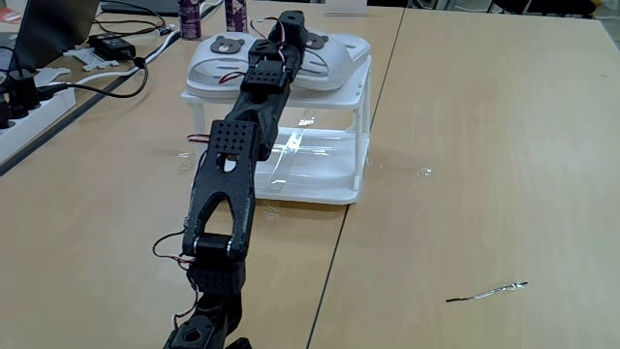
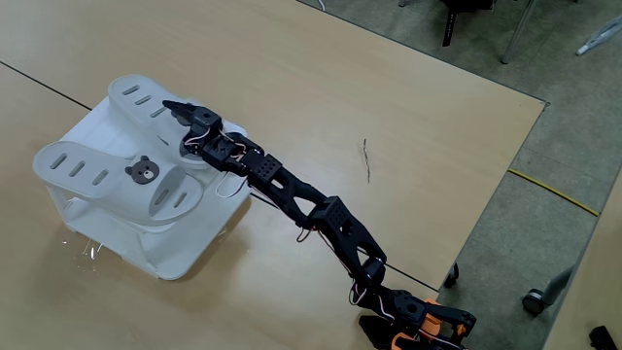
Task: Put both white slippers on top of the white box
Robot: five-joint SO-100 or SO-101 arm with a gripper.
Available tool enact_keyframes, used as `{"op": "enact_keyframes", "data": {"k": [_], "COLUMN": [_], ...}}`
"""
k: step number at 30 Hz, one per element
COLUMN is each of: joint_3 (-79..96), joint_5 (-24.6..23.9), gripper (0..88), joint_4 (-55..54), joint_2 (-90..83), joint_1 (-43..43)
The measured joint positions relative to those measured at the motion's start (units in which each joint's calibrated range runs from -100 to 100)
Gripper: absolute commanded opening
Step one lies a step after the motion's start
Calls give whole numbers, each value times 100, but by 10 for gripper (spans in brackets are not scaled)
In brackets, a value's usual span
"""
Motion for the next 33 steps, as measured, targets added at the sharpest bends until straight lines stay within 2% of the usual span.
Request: {"op": "enact_keyframes", "data": {"k": [12,16,22,31,33], "joint_3": [1860,2462,3333,5526,5723], "joint_5": [0,0,0,0,0], "gripper": [186,273,274,273,220], "joint_4": [34,34,34,34,34], "joint_2": [-866,-1361,-2070,-3901,-4256], "joint_1": [60,60,60,60,60]}}
